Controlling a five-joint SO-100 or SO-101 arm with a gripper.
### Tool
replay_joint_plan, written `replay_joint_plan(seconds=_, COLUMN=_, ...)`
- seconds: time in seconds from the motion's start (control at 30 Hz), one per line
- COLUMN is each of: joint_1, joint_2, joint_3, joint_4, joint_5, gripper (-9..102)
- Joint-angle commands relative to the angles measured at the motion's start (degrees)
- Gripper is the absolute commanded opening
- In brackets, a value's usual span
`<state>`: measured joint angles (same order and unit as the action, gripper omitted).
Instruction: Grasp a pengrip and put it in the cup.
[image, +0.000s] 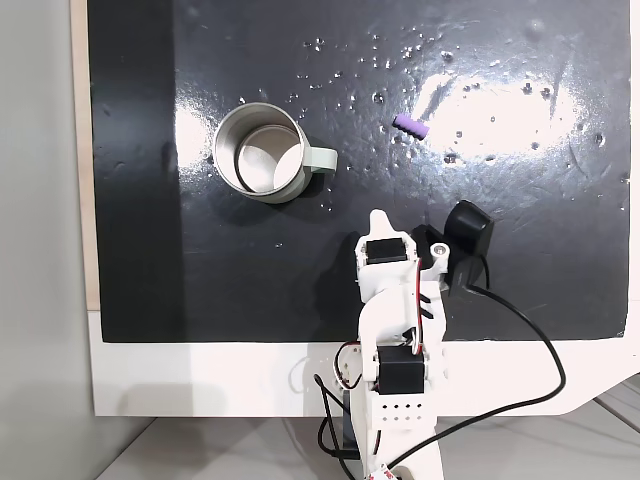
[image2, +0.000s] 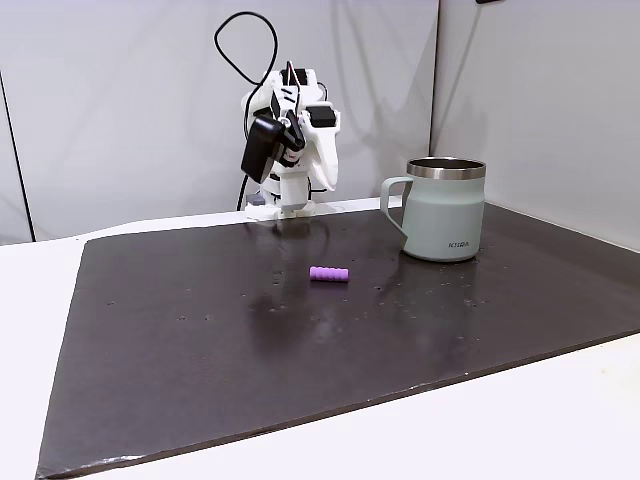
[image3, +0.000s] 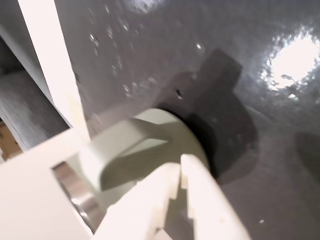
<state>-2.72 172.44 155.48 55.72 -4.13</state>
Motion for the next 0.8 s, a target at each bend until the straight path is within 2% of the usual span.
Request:
replay_joint_plan(seconds=0.0, joint_1=2.46, joint_2=-7.03, joint_3=-13.45, joint_4=0.62, joint_5=0.35, gripper=0)
replay_joint_plan(seconds=0.53, joint_1=9.58, joint_2=-68.29, joint_3=-58.36, joint_4=11.87, joint_5=12.83, gripper=0)
replay_joint_plan(seconds=0.77, joint_1=12.83, joint_2=-88.07, joint_3=-72.16, joint_4=14.85, joint_5=13.45, gripper=0)
